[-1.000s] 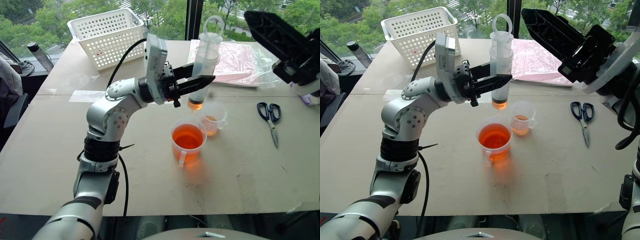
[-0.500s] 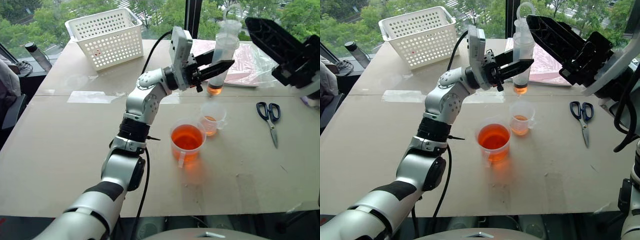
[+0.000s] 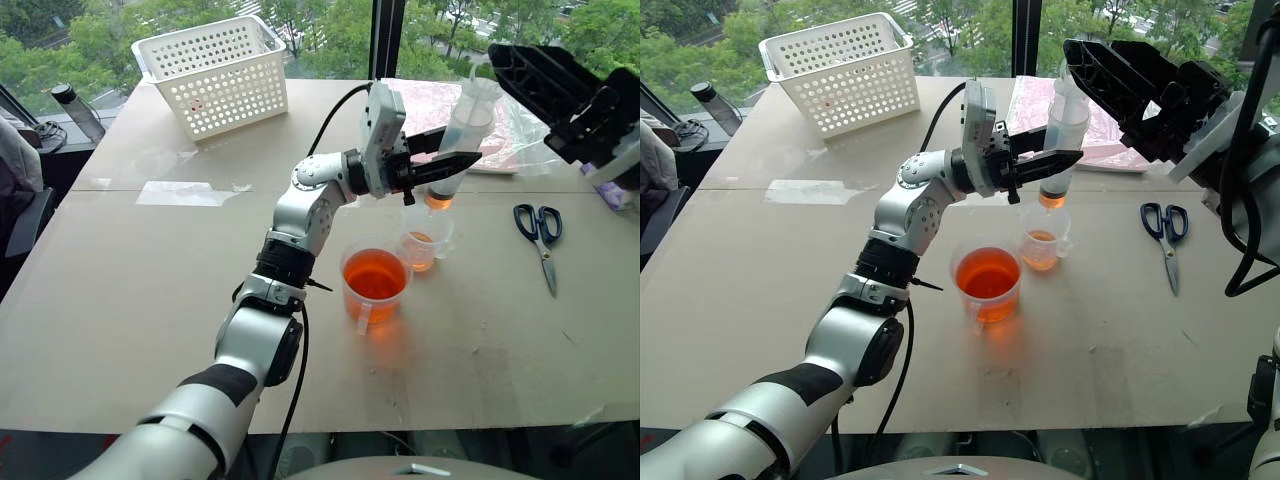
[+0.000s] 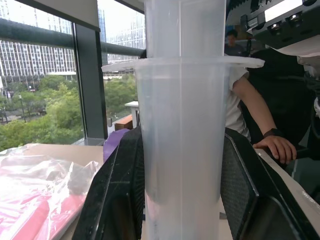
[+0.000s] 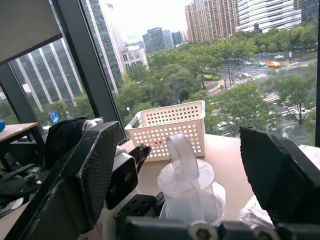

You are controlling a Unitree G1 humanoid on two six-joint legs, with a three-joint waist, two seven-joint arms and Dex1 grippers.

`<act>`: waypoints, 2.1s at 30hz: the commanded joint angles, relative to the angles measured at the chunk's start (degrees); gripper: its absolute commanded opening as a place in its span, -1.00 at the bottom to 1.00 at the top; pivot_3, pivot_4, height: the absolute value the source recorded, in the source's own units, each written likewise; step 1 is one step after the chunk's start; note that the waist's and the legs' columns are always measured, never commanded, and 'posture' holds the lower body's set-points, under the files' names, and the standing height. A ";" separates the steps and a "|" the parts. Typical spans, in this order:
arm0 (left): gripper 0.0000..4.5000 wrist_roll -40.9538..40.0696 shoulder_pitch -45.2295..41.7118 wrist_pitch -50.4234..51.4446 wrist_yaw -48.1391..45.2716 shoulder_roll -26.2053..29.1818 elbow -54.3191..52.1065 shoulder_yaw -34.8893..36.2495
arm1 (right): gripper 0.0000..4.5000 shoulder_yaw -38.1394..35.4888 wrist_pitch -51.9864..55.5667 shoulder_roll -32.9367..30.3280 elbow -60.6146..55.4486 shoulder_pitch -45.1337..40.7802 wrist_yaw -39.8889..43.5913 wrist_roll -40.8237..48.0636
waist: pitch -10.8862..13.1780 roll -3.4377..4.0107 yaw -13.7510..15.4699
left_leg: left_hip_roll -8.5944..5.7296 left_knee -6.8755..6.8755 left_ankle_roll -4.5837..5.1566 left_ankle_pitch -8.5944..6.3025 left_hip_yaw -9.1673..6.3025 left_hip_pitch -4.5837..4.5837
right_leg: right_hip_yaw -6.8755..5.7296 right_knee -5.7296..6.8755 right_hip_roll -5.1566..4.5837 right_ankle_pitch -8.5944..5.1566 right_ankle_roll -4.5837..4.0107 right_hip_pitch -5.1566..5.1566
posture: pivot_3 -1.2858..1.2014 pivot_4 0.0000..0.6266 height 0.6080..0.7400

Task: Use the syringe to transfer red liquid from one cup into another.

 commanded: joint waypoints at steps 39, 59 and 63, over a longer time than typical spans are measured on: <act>-0.37 2.07 -1.33 -2.37 0.82 -2.66 0.78 1.78 | -0.99 3.26 10.12 -2.62 -2.11 3.45 9.35 -16.38 | 0.00 0.00 0.06 | 0.00 0.01 0.00 0.00 -0.01 -0.01 | -0.01 0.02 0.00 0.00 0.00 0.00 | 0.03 -0.52 1.00; -0.37 1.82 -0.83 -1.47 1.53 -1.99 -1.03 2.34 | 0.62 -3.03 7.93 1.07 -2.19 3.93 14.47 -11.38 | 0.00 0.00 0.10 | 0.00 0.01 0.00 0.00 -0.02 -0.01 | -0.03 0.02 -0.01 0.00 0.00 -0.01 | 0.03 -0.52 1.00; -0.37 1.15 -1.21 -0.64 2.31 -1.48 -2.30 3.35 | 0.62 -5.31 6.14 1.66 -2.17 4.74 14.95 -9.05 | 0.00 0.01 0.04 | 0.00 0.02 0.00 0.00 -0.01 -0.02 | -0.04 0.04 -0.02 0.00 0.00 0.00 | 0.03 -0.52 1.00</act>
